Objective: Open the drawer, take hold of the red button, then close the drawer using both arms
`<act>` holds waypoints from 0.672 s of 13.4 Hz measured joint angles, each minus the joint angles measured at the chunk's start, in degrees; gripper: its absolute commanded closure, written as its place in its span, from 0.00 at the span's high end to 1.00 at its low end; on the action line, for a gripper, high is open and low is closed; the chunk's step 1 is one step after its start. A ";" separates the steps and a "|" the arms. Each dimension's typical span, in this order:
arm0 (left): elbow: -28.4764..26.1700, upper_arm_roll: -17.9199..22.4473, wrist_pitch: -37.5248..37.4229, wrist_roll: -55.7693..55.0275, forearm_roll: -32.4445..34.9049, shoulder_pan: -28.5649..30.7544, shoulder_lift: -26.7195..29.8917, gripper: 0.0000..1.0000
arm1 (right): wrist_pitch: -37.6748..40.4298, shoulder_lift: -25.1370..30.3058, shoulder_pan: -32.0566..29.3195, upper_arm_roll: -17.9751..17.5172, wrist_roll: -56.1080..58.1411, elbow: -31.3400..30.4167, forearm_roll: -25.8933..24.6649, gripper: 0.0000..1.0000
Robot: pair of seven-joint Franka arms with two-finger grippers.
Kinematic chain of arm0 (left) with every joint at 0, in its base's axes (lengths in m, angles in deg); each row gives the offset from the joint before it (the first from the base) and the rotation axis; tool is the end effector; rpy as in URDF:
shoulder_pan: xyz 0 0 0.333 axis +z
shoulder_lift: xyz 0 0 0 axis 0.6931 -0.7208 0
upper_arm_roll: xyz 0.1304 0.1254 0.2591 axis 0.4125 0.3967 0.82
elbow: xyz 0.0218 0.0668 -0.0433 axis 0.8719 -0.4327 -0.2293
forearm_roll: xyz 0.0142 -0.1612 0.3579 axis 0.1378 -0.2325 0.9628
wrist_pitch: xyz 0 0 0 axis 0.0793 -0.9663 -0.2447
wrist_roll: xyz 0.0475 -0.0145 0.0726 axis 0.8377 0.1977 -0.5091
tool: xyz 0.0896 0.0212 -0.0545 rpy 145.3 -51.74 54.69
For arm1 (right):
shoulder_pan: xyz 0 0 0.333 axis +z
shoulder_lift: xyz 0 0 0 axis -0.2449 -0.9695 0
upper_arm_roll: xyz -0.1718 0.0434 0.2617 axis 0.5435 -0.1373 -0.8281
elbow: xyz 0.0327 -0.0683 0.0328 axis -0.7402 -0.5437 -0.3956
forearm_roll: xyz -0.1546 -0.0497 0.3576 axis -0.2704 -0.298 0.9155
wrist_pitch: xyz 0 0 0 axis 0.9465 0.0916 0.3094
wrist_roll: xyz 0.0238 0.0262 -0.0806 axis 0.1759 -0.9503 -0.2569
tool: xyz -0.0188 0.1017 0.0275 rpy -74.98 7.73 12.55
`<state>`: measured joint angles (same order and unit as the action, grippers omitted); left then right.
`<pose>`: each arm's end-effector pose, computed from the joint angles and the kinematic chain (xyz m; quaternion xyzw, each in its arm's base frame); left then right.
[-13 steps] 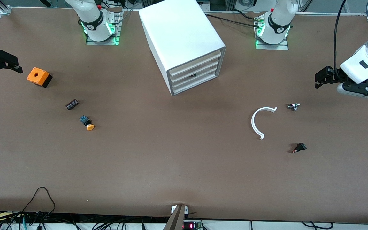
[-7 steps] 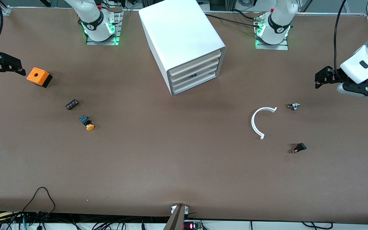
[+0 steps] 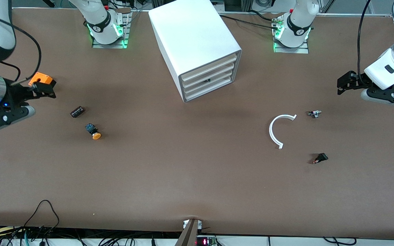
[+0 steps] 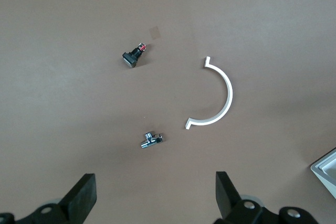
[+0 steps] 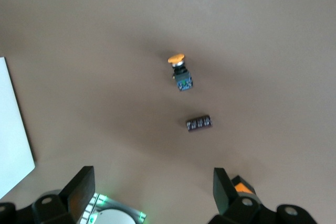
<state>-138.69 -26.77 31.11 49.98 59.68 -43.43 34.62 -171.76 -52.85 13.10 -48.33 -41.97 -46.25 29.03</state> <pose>0.5603 -0.0220 0.5679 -0.9939 0.1071 0.0161 0.0215 0.6300 0.0199 0.5287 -0.9720 -0.2036 0.1137 0.0273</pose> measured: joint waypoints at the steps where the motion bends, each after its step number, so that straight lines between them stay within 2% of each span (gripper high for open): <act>1: 0.00 -0.01 -1.17 0.00 0.00 -0.04 -0.06 1.00 | -0.46 -0.20 -0.01 0.00 0.03 0.00 0.91 1.00; 4: 0.01 -0.15 -7.01 0.00 -2.62 -0.86 -0.45 1.00 | -0.42 0.28 1.44 -0.20 0.28 0.35 2.07 1.00; 9: -0.06 -2.49 -13.01 0.10 -16.48 -1.61 -3.24 1.00 | -1.07 0.64 3.48 -0.02 0.28 0.46 1.09 1.00</act>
<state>-138.75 -29.26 18.09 50.08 43.20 -45.05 31.38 -172.83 -52.21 16.57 -48.35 -41.69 -45.79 30.12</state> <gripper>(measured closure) 0.000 0.000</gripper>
